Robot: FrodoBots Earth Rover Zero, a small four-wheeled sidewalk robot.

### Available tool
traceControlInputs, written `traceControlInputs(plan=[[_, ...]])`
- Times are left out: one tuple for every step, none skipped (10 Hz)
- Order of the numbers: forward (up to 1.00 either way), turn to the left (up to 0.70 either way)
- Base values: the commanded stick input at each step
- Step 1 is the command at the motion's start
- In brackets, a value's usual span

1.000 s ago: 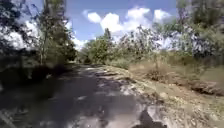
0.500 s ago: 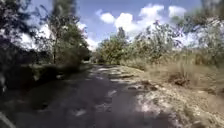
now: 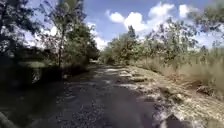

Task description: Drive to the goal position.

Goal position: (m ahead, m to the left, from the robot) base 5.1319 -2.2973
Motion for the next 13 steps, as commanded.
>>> traceControlInputs(plan=[[0.85, 0.00], [0.85, 0.00], [0.85, 0.00], [0.85, 0.00], [0.85, 0.00], [0.85, 0.00], [0.85, 0.00], [0.85, 0.00], [0.85, 0.00], [0.85, 0.00], [0.85, 0.00], [0.85, 0.00], [0.85, 0.00]])
